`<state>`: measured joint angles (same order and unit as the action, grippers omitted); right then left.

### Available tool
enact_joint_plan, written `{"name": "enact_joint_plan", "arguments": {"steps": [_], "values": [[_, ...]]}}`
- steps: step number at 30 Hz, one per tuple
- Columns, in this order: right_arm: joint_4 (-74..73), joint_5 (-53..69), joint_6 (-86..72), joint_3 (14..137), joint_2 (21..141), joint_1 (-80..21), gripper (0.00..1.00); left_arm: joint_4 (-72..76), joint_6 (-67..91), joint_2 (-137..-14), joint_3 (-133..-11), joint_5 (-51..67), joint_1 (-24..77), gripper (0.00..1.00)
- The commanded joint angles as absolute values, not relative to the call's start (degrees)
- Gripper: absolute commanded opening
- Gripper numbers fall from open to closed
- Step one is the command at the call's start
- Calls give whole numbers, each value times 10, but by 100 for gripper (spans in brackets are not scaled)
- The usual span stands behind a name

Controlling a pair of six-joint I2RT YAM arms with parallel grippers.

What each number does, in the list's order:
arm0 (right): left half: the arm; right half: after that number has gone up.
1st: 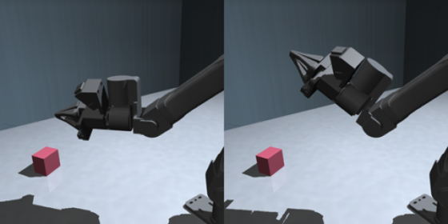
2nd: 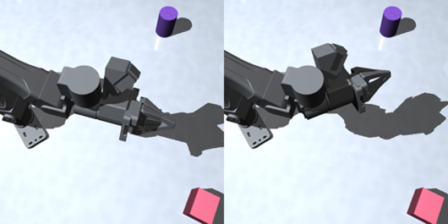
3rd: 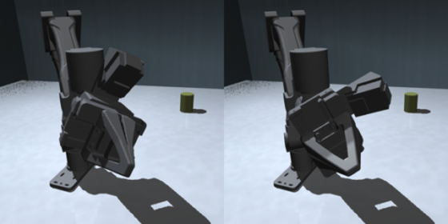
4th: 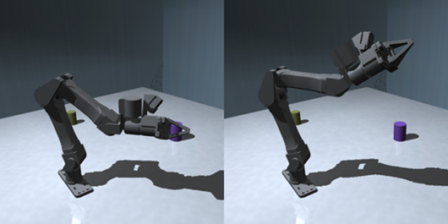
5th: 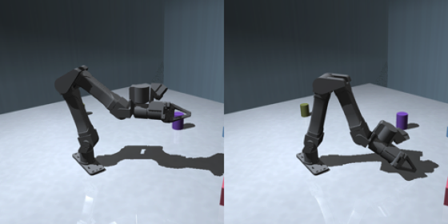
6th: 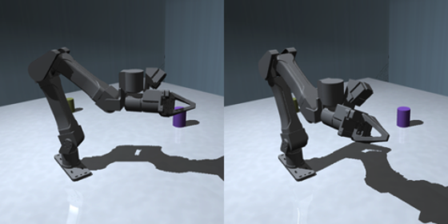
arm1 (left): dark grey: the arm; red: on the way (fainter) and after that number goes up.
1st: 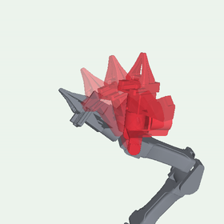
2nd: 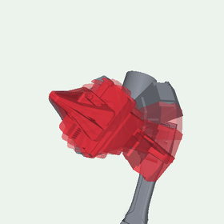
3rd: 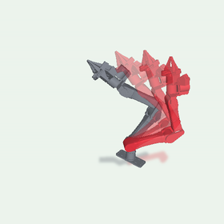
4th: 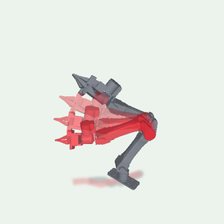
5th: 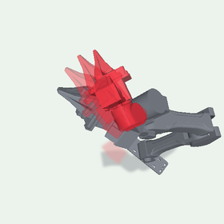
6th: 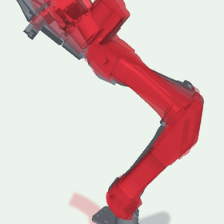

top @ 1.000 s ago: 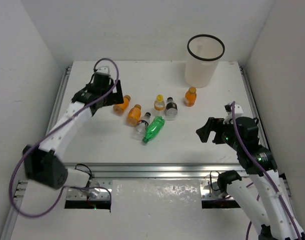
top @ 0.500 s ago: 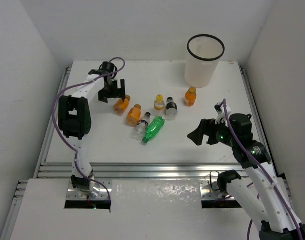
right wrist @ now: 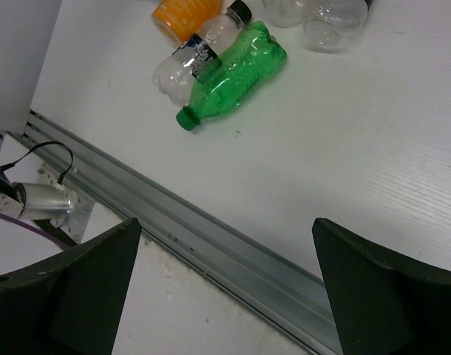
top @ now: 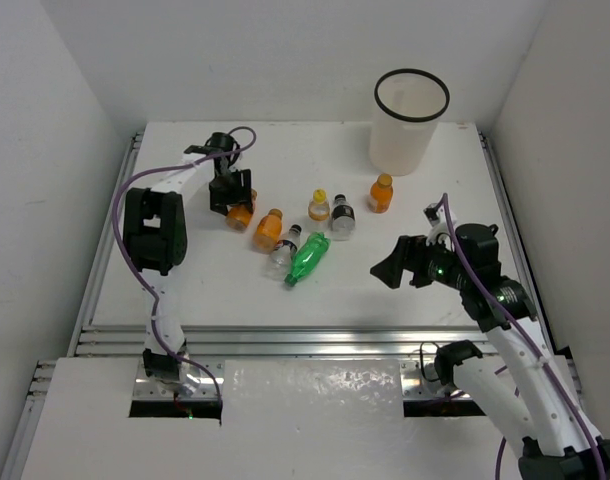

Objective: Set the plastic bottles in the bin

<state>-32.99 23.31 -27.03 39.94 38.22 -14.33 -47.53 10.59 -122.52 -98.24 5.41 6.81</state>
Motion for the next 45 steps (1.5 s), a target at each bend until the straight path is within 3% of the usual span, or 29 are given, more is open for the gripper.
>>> {"name": "enact_joint_plan", "arguments": {"steps": [1,5,15,20,26,38,40,41,44,45], "values": [[-294,250,-279,397,390,-142,99,-472,110,-1230,-961,28,69,31],[-273,280,-291,398,405,-142,99,-469,119,-1198,-944,13,69,1],[-157,377,-325,427,455,-142,99,-414,163,-954,-810,-7,104,0],[28,503,-440,458,518,-146,99,-347,145,-777,-720,147,150,0],[145,485,-523,544,620,-177,99,-182,187,-615,-614,380,183,0],[14,331,-430,669,751,-286,99,-42,251,-638,-613,441,264,0],[16,337,-429,663,754,-289,84,-30,260,-644,-619,436,266,0],[21,343,-430,653,752,-289,58,-28,262,-649,-627,429,267,0],[23,330,-432,633,732,-290,16,-42,260,-659,-642,383,267,0],[20,321,-427,631,727,-289,0,-48,258,-660,-645,344,267,25]]}}
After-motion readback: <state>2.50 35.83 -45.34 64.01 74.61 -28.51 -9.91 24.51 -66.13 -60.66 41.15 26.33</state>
